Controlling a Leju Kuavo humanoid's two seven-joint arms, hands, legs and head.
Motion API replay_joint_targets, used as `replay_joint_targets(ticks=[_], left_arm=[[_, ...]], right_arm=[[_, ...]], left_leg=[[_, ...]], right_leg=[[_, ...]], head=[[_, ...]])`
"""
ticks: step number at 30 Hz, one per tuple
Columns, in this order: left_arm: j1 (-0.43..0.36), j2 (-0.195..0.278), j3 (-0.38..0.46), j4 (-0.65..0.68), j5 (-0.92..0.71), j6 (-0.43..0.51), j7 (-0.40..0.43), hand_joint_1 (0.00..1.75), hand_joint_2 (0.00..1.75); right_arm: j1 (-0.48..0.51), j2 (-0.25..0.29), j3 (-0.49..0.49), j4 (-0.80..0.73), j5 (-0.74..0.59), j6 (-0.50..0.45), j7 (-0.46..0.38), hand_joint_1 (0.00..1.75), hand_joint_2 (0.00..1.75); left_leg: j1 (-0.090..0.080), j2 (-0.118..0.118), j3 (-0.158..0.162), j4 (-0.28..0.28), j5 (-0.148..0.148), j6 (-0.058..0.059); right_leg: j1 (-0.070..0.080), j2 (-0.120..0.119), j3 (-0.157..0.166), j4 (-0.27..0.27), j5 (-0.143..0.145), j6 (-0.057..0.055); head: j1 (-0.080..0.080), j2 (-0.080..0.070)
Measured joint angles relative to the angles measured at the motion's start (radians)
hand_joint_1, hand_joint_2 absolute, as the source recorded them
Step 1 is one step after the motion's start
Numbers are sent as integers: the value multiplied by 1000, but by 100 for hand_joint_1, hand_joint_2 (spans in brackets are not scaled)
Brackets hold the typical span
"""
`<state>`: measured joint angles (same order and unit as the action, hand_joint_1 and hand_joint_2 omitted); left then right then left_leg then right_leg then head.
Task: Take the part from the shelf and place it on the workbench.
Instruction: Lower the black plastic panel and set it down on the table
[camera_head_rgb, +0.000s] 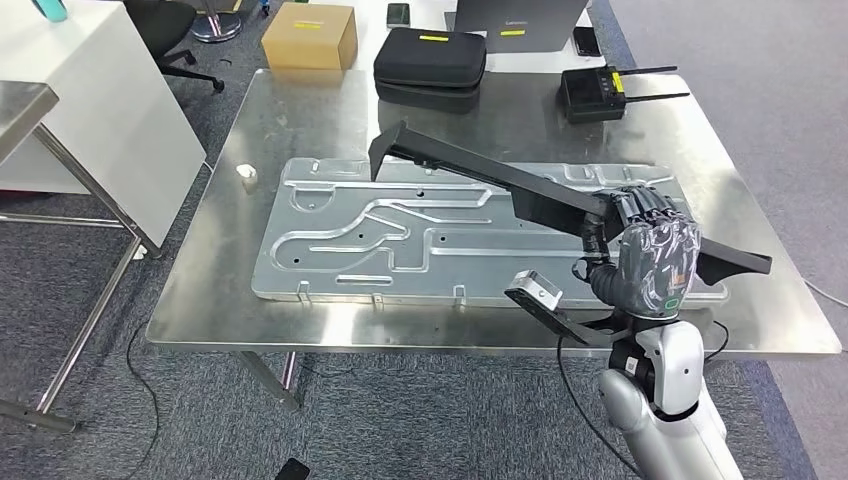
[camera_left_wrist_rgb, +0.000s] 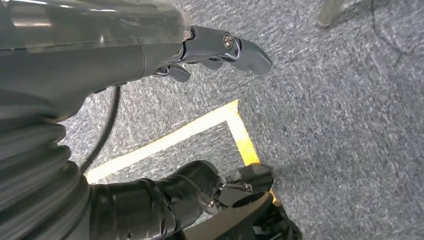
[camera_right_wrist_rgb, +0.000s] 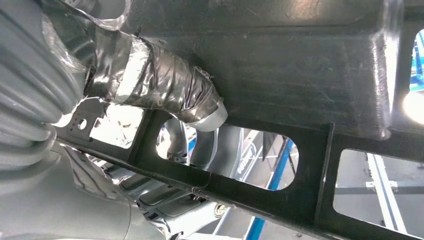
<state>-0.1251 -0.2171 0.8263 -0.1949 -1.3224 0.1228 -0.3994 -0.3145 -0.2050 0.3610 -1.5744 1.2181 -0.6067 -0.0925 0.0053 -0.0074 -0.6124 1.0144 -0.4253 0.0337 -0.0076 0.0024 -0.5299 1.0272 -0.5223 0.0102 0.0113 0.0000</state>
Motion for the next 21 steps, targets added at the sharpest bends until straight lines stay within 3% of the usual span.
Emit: replay_joint_targets(ticks=[2, 4, 5, 6, 7, 9, 10, 11, 13, 16, 17, 19, 20, 21], left_arm=[[-1, -1, -2, 0, 0, 0, 0, 0, 175], [-2, -1, -7, 0, 0, 0, 1, 0, 175], [-1, -1, -9, 0, 0, 0, 1, 0, 175], [-1, -1, -12, 0, -1, 0, 1, 0, 175], [0, -1, -14, 0, -1, 0, 2, 0, 175], [1, -3, -16, 0, -1, 0, 2, 0, 175], [0, -4, -17, 0, -1, 0, 2, 0, 175], [-1, -4, -18, 0, -1, 0, 3, 0, 175], [-3, -4, -19, 0, -1, 0, 4, 0, 175], [-4, -4, -20, 0, -4, 4, 8, 0, 175], [-4, -4, -20, 0, -5, 6, 10, 0, 175], [-4, -4, -20, 0, -6, 7, 11, 0, 175], [-3, -4, -20, 0, -7, 7, 12, 0, 175], [-2, -4, -20, 0, -7, 7, 12, 0, 175]], right_arm=[[-5, 0, 1, 1, 0, 0, 0, 175, 175], [-9, 1, 3, 5, 0, 2, 1, 175, 175], [-9, 1, 4, 9, 0, 2, 1, 175, 175], [-8, 1, 5, 12, 0, 3, 2, 175, 175], [-9, 1, 5, 15, 0, 3, 2, 175, 175], [-11, 1, 6, 17, 0, 4, 2, 175, 175], [-14, 1, 6, 19, 0, 7, 2, 175, 175], [-18, 1, 7, 20, 0, 10, 2, 175, 175], [-24, 2, 9, 24, 0, 17, 2, 175, 175], [-32, 4, 10, 26, 1, 19, 4, 175, 175], [-36, 6, 11, 26, 1, 19, 4, 175, 175], [-42, 8, 14, 30, 1, 20, 6, 175, 175], [-43, 9, 16, 32, 1, 20, 6, 175, 175], [-43, 10, 19, 34, 1, 20, 6, 175, 175]], left_leg=[[5, 0, 14, -11, -3, 10], [5, 0, 23, -12, -12, 15], [5, 0, 28, -11, -18, 15], [5, -1, 35, -10, -24, 15], [5, -2, 43, -8, -31, 14], [4, -4, 63, -6, -48, 10], [3, -5, 69, -4, -55, 5], [1, -5, 72, -3, -61, 0], [-1, -4, 72, -4, -66, -9], [-2, -1, 65, 21, -89, -24], [-1, 0, 43, 66, -111, -29], [2, 1, -31, 202, -162, -34], [3, 1, -70, 261, -176, -36], [4, 1, -93, 288, -171, -36]], right_leg=[[-3, -1, -35, 74, -34, 9], [-6, -1, -116, 207, -79, 17], [-8, -1, -153, 257, -85, 20], [-9, -1, -175, 272, -70, 22], [-10, -1, -177, 249, -35, 22], [-11, -2, -138, 127, 57, 17], [-8, -2, -115, 70, 86, 13], [-5, -2, -100, 32, 97, 8], [1, -2, -91, 12, 87, -3], [-8, -3, -78, -1, 81, -20], [-11, -4, -71, -5, 79, -26], [-9, -5, -64, -6, 72, -35], [-8, -5, -61, -5, 68, -37], [-7, -4, -57, -4, 64, -37]], head=[[2, 0], [3, 0], [3, 0], [3, 0], [3, 0], [3, 0], [3, 0], [2, 0], [1, 0], [0, 0], [-1, 0], [-2, 0], [-2, 0], [-2, 0]])
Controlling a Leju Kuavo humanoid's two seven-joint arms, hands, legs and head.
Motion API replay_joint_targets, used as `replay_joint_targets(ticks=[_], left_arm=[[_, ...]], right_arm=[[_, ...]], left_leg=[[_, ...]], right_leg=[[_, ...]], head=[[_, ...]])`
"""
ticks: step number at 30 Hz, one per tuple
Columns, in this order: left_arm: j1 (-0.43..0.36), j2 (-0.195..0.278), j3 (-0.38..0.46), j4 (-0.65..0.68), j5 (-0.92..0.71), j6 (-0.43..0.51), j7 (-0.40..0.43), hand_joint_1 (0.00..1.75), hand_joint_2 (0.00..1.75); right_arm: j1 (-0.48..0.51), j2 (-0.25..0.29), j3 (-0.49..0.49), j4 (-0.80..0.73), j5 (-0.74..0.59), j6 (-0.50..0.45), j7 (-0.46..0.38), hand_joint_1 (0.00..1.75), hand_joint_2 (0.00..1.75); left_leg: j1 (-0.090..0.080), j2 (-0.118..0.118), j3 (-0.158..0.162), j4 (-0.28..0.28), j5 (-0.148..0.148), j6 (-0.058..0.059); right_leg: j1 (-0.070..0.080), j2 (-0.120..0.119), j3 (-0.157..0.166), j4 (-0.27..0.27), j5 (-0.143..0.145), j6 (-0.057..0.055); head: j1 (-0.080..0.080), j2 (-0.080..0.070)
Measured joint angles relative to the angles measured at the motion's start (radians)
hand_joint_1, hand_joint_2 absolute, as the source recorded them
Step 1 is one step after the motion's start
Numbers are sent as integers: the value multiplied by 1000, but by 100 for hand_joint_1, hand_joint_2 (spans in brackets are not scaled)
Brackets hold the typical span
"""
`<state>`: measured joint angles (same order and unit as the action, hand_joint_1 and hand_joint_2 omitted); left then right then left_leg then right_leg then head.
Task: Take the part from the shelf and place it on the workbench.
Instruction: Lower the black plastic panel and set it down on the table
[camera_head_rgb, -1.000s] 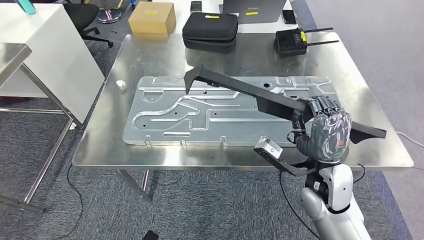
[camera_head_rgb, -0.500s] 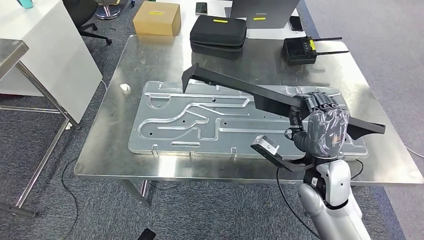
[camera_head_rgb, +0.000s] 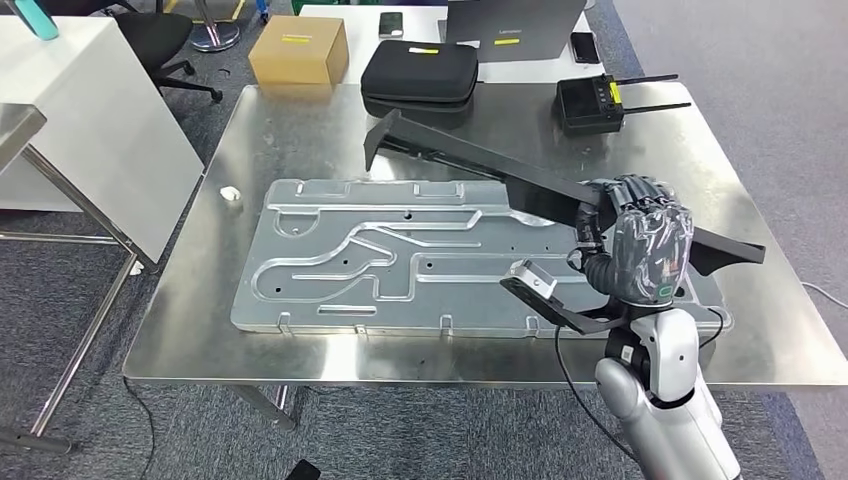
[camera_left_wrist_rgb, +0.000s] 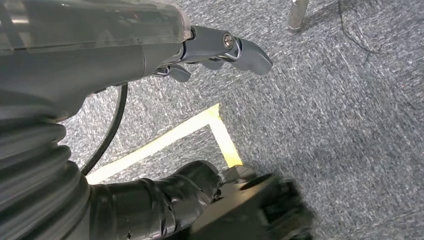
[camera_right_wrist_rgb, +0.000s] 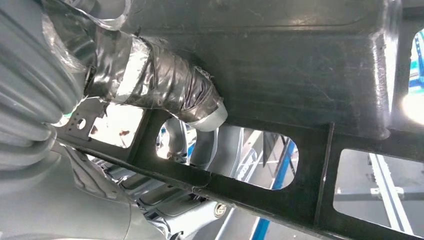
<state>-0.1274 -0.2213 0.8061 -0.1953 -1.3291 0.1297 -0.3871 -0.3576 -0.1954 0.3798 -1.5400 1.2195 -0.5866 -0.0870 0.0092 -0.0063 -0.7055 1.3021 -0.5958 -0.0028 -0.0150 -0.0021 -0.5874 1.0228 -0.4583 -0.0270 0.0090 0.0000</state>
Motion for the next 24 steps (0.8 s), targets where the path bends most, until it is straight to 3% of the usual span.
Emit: replay_joint_targets(ticks=[1, 2, 4, 5, 10, 12, 14, 15, 16, 17, 19, 21, 24], left_arm=[[1, 0, 0, 0, 0, 0, 0, 0, 175], [1, 0, 0, 0, 0, 0, 1, 0, 175], [0, 0, 0, 0, 0, 1, 3, 0, 175], [-1, 0, 0, 0, 0, 0, 5, 0, 175], [-4, -1, 0, 0, 6, -27, -14, 0, 175], [-6, -2, -1, 0, 3, -33, -21, 0, 175], [-6, -2, -1, 0, 0, -42, -23, 0, 175], [-5, -1, -1, 0, 0, -46, -23, 0, 175], [-5, -1, -1, 0, 0, -50, -23, 0, 175], [-4, -1, -1, 0, 0, -51, -23, 0, 175], [-4, -2, -1, 0, 2, -46, -19, 0, 87], [-5, -2, -1, 0, 4, -38, -9, 0, 0], [-7, -3, -1, 0, 6, -30, 8, 0, 0]], right_arm=[[0, 0, 2, 2, 0, 0, 0, 175, 175], [0, 0, 3, 3, 0, 0, 0, 175, 175], [-2, 0, 4, 4, 0, 0, 1, 175, 175], [-3, 0, 5, 5, 0, 1, 2, 175, 175], [-8, 0, 11, 8, 0, 4, 6, 175, 175], [-12, 1, 14, 12, 0, 4, 6, 175, 175], [-13, 1, 18, 18, 0, 5, 6, 175, 175], [-12, 1, 20, 22, 0, 6, 6, 175, 175], [-12, 1, 23, 27, 0, 7, 6, 175, 175], [-12, 1, 25, 30, 1, 9, 7, 175, 175], [-16, 1, 28, 35, 8, 14, 9, 175, 175], [-20, 1, 33, 40, 30, 22, 16, 175, 175], [-25, 2, 42, 52, 88, 37, 38, 175, 175]], left_leg=[[0, 0, -4, -13, 27, 1], [0, 0, 11, -64, 70, 3], [-2, 0, 62, -199, 148, 11], [-3, 0, 81, -245, 164, 15], [-3, -2, 101, -286, 162, 38], [1, -2, 108, -294, 163, 47], [0, -1, 108, -293, 161, 51], [0, -2, 109, -291, 158, 52], [0, -3, 110, -289, 156, 51], [0, -4, 112, -286, 152, 51], [-2, -6, 118, -282, 144, 47], [-4, -6, 117, -280, 141, 40], [-7, -4, 117, -281, 139, 25]], right_leg=[[0, 1, 5, 1, -5, 1], [1, 2, 12, 2, -10, 2], [3, 3, 24, 5, -22, 9], [5, 3, 26, 7, -26, 13], [5, 3, 21, 22, -44, 38], [2, 3, -22, 112, -92, 47], [0, 3, -94, 242, -139, 54], [0, 3, -119, 278, -141, 55], [0, 2, -125, 274, -121, 55], [0, 2, -111, 231, -83, 52], [4, 3, -56, 99, -9, 43], [10, 2, -23, 23, 11, 33], [10, 1, -17, 7, 9, 21]], head=[[0, 0], [0, 0], [0, 0], [1, 0], [3, 0], [5, 0], [6, 0], [6, 0], [6, 0], [6, 0], [6, 0], [6, 0], [5, 0]])
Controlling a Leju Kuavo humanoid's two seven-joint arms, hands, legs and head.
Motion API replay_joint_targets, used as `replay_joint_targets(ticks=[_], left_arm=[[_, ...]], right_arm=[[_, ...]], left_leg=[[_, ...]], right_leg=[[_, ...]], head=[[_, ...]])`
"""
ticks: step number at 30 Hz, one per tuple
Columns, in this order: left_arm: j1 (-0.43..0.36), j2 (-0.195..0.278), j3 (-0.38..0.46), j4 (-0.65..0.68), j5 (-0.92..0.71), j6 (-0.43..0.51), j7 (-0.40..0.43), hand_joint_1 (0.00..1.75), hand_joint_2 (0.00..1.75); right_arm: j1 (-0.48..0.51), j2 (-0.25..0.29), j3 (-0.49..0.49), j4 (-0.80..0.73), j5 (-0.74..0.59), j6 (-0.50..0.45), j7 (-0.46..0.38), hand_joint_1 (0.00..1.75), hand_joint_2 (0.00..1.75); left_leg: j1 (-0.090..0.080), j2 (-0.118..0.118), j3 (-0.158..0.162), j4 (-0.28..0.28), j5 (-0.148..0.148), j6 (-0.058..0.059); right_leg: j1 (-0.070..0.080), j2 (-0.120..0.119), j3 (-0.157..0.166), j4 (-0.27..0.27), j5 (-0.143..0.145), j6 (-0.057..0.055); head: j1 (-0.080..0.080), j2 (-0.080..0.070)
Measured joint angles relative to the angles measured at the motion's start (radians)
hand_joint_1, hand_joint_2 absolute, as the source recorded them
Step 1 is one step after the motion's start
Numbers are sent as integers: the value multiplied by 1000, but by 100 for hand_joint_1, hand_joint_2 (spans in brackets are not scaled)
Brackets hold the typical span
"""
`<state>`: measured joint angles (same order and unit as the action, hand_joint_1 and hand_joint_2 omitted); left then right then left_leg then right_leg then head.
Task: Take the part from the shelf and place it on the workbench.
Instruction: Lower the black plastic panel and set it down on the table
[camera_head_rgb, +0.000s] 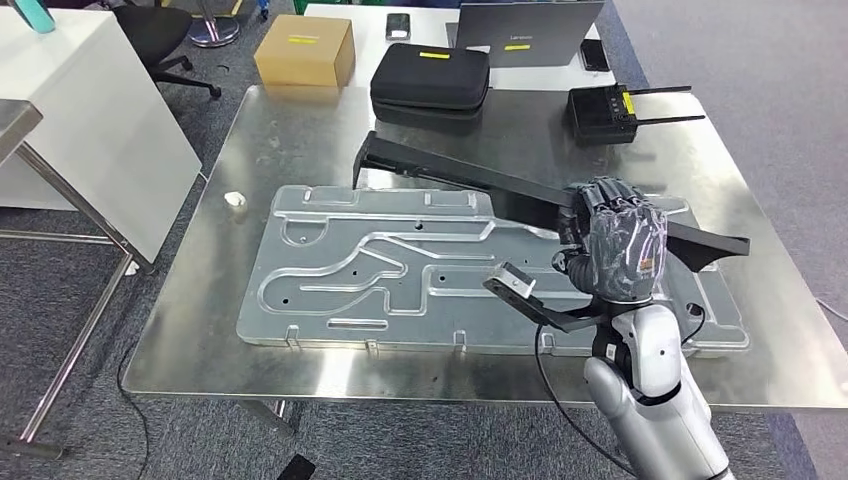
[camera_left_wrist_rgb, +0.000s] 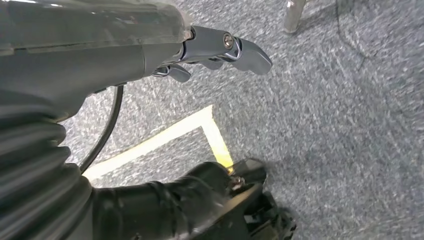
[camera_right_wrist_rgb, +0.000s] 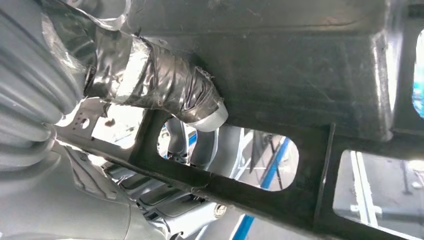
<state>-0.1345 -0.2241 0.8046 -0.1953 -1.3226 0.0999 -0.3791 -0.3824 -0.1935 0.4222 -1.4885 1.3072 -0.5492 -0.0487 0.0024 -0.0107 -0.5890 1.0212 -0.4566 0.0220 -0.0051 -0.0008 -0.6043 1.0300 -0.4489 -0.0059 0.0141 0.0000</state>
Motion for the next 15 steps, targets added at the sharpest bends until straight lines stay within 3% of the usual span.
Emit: replay_joint_targets(ticks=[2, 5, 6, 7, 8, 9, 11, 12, 15], left_arm=[[-2, 0, -1, 0, 0, 3, 6, 0, 0], [-4, -1, -5, 0, -4, 5, 10, 0, 0], [-4, -1, -8, 0, -5, 5, 12, 0, 0], [-4, -1, -11, 0, -6, 5, 14, 0, 0], [-4, -1, -15, 0, -7, 6, 16, 0, 0], [-5, -1, -19, 0, -7, 6, 18, 0, 0], [-7, -1, -25, 0, -9, 6, 21, 0, 0], [-8, -1, -27, 0, -9, 6, 23, 0, 0], [-9, -2, -33, 0, -10, 6, 25, 0, 0]], right_arm=[[-7, 1, 7, 16, 47, 9, 22, 175, 175], [-19, 3, 16, 65, 109, 15, 54, 175, 175], [-19, 4, 18, 88, 125, 15, 63, 175, 175], [-19, 4, 20, 112, 139, 14, 73, 175, 175], [-20, 4, 20, 135, 152, 12, 82, 175, 175], [-21, 4, 21, 163, 166, 10, 91, 175, 175], [-23, 4, 20, 209, 180, 4, 104, 175, 175], [-24, 4, 19, 232, 182, 1, 107, 175, 175], [-26, 4, 16, 287, 179, -6, 108, 175, 175]], left_leg=[[0, 2, -14, 37, -26, -11], [5, 4, -103, 219, -109, -23], [6, 4, -129, 266, -121, -25], [7, 4, -139, 278, -112, -27], [8, 5, -127, 248, -85, -27], [9, 5, -99, 186, -46, -25], [8, 5, -40, 60, 3, -18], [8, 4, -25, 26, 11, -14], [5, 3, -20, 9, 12, 2]], right_leg=[[-7, -2, 7, -11, 4, -10], [-8, -4, 10, -14, 4, -19], [-8, -4, 10, -13, 3, -19], [-8, -4, 10, -11, 2, -19], [-8, -3, 11, -8, 0, -18], [-8, -3, 12, -6, -2, -16], [-6, -1, 11, 2, -8, -8], [-4, -1, 9, 5, -10, -3], [-3, 0, 6, 5, -9, 12]], head=[[0, 0], [-1, 0], [-1, 0], [-1, 0], [-2, 0], [-1, 0], [-1, 0], [0, 0], [1, 0]])
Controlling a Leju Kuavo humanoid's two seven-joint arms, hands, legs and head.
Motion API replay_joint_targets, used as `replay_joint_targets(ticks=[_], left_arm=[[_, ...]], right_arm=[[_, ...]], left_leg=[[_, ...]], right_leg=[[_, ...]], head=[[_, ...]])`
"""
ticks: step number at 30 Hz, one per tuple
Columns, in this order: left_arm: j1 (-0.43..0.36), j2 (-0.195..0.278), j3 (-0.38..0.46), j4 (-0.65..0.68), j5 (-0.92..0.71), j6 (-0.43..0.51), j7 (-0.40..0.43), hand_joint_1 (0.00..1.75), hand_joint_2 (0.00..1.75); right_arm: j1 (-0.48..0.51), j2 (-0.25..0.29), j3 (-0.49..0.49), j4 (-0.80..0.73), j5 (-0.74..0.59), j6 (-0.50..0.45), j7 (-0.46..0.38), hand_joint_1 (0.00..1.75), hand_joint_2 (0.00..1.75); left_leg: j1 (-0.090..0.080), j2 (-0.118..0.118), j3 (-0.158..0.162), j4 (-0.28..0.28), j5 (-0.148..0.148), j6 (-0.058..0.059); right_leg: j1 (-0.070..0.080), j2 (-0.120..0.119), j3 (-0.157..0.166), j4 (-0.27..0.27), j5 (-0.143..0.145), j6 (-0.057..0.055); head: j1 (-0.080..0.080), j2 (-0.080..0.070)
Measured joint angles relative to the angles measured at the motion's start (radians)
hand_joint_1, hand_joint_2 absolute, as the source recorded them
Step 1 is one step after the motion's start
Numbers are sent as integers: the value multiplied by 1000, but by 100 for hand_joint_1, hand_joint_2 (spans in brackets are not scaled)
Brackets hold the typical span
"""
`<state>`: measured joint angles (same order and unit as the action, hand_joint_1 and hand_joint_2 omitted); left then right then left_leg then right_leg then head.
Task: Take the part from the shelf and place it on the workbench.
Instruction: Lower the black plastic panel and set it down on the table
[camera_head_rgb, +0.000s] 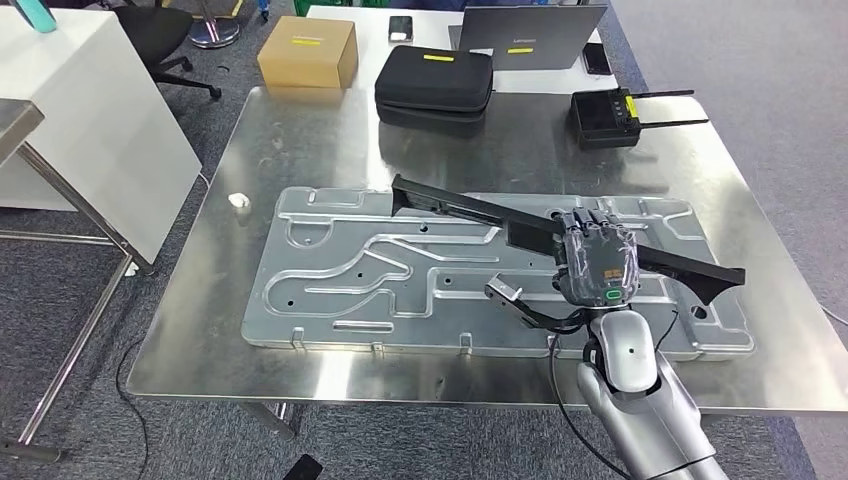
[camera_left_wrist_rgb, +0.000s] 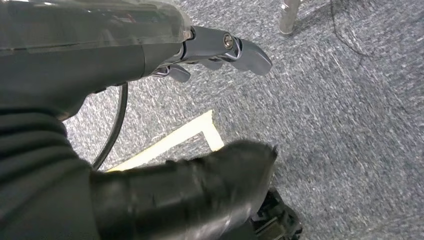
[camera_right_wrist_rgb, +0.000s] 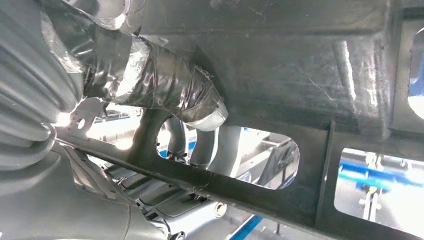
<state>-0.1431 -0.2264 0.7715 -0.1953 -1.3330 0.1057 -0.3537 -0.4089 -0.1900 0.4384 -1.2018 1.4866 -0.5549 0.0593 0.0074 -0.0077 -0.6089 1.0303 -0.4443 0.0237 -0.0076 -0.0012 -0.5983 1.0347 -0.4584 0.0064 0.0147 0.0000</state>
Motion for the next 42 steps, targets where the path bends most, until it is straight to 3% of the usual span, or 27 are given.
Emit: replay_joint_targets(ticks=[2, 5, 6, 7, 8, 10, 12, 14, 16, 18, 19, 21, 22, 23, 26, 28, 30, 32, 33, 36, 37, 38, 39, 42], left_arm=[[-1, 0, -6, 0, 0, 0, 0, 0, 0], [-4, -1, -13, 0, -4, 0, 0, 0, 0], [-3, -1, -15, 0, -5, 0, 0, 0, 0], [-3, -1, -16, 0, -5, 0, 0, 0, 0], [-2, -1, -16, 0, -5, 0, 1, 0, 0], [-3, -3, -19, 0, -6, -1, 3, 0, 0], [-5, -8, -24, 0, -7, -3, 7, 0, 0], [-9, -12, -32, 0, -8, -5, 10, 0, 0], [-12, -14, -38, 0, -8, -6, 12, 0, 0], [-13, -15, -41, 0, -8, -6, 15, 0, 0], [-13, -14, -42, 0, -8, -6, 16, 0, 0], [-11, -14, -43, 0, -8, -6, 18, 0, 0], [-8, -14, -43, 0, -8, -5, 19, 0, 0], [-7, -13, -43, 0, -8, -5, 18, 0, 0], [-9, -11, -46, 0, -7, -3, 18, 0, 0], [-11, -11, -52, 0, -7, -2, 18, 0, 0], [-11, -12, -58, -1, -5, -2, 18, 0, 0], [-11, -11, -61, -1, -1, -1, 18, 0, 0], [-10, -11, -62, -1, 0, -1, 17, 0, 0], [-9, -11, -64, -1, 4, 0, 15, 0, 0], [-8, -11, -64, -1, 7, 0, 15, 0, 0], [-6, -11, -64, -1, 9, 1, 15, 0, 0], [-4, -10, -64, -1, 12, 2, 15, 0, 0], [-3, -11, -64, -1, 19, 4, 13, 0, 0]], right_arm=[[-2, 0, -1, 22, -2, -1, 0, 175, 175], [-8, 2, -4, 57, -11, 3, -1, 175, 175], [-8, 2, -5, 75, -15, 4, 0, 175, 175], [-9, 3, -7, 97, -18, 3, 2, 175, 175], [-11, 4, -10, 120, -18, -4, 3, 175, 175], [-21, 11, -19, 178, -17, -26, 7, 175, 175], [-38, 23, -30, 243, -18, -55, 11, 175, 175], [-51, 38, -38, 306, -19, -83, 14, 175, 175], [-63, 57, -42, 357, -20, -109, 12, 175, 175], [-76, 76, -49, 399, -24, -126, 5, 174, 175], [-80, 85, -52, 415, -29, -129, 0, 158, 175], [-86, 99, -58, 437, -37, -129, -7, 71, 175], [-87, 105, -62, 446, -39, -127, -9, 28, 175], [-87, 111, -65, 453, -42, -125, -11, 0, 175], [-83, 122, -73, 465, -47, -108, -13, 0, 175], [-77, 124, -79, 469, -49, -99, -13, 0, 87], [-71, 125, -83, 470, -46, -92, -12, 0, 0], [-65, 126, -83, 468, -41, -83, -12, 0, 0], [-62, 126, -83, 466, -39, -80, -12, 0, 0], [-51, 126, -83, 452, -30, -66, -12, 0, 0], [-44, 125, -83, 442, -26, -60, -12, 0, 0], [-36, 125, -83, 431, -23, -55, -12, 0, 0], [-28, 123, -83, 417, -19, -51, -12, 0, 0], [-6, 116, -82, 360, -12, -40, -13, 0, 0]], left_leg=[[3, 0, 3, -7, 4, 13], [3, 1, 5, -10, 5, 24], [2, 0, 5, -9, 5, 24], [1, 0, 5, -9, 4, 25], [0, -1, 7, -9, 4, 25], [-2, -3, 12, -9, 2, 24], [-4, -3, 15, -9, -1, 19], [-3, -2, 16, -11, -1, 10], [-3, -1, 23, -11, -5, -1], [-3, 0, 9, 34, -38, -11], [0, 1, -13, 86, -69, -16], [8, 1, -67, 208, -128, -28], [13, 2, -81, 242, -137, -34], [18, 2, -77, 240, -128, -41], [32, 3, 16, 72, -58, -60], [32, 2, 42, 12, -43, -52], [27, 1, 32, 15, -39, -28], [27, 3, 30, 11, -30, -11], [27, 4, 29, 9, -25, -4], [21, 5, 23, 8, -19, 7], [18, 4, 22, 8, -19, 8], [15, 4, 22, 8, -19, 9], [13, 3, 23, 8, -20, 10], [9, 1, 26, 8, -23, 7]], right_leg=[[-3, 0, -10, 25, -20, 9], [-6, 0, -89, 194, -103, 19], [-6, 0, -118, 251, -121, 21], [-6, 0, -134, 278, -120, 21], [-5, 0, -131, 265, -100, 19], [-2, 0, -74, 138, -28, 7], [6, 0, -18, 21, 12, -7], [15, -1, -3, -7, 12, -15], [12, -2, 9, -23, 18, -22], [4, -6, 26, -45, 27, -32], [2, -9, 31, -51, 31, -35], [0, -12, 29, -52, 35, -37], [-1, -12, 26, -51, 36, -35], [-4, -11, 22, -48, 38, -32], [-16, -4, -1, -20, 37, -10], [-16, -1, -17, 1, 30, 9], [-18, 2, -22, 2, 30, 22], [-22, 2, -27, 9, 25, 31], [-23, 1, -38, 34, 6, 33], [-22, 1, -111, 204, -89, 33], [-21, 1, -131, 250, -104, 31], [-19, 1, -137, 265, -102, 28], [-16, 1, -125, 242, -81, 23], [-1, 0, -41, 62, 4, -5]], head=[[0, 0], [0, 0], [0, 0], [0, 0], [0, 0], [0, 0], [0, 0], [-1, 0], [0, 0], [-4, 0], [-5, 0], [-7, 0], [-7, 0], [-6, 0], [-7, 0], [-3, 0], [2, 0], [2, 0], [3, 0], [3, 0], [3, 0], [3, 0], [3, 0], [2, 0]])
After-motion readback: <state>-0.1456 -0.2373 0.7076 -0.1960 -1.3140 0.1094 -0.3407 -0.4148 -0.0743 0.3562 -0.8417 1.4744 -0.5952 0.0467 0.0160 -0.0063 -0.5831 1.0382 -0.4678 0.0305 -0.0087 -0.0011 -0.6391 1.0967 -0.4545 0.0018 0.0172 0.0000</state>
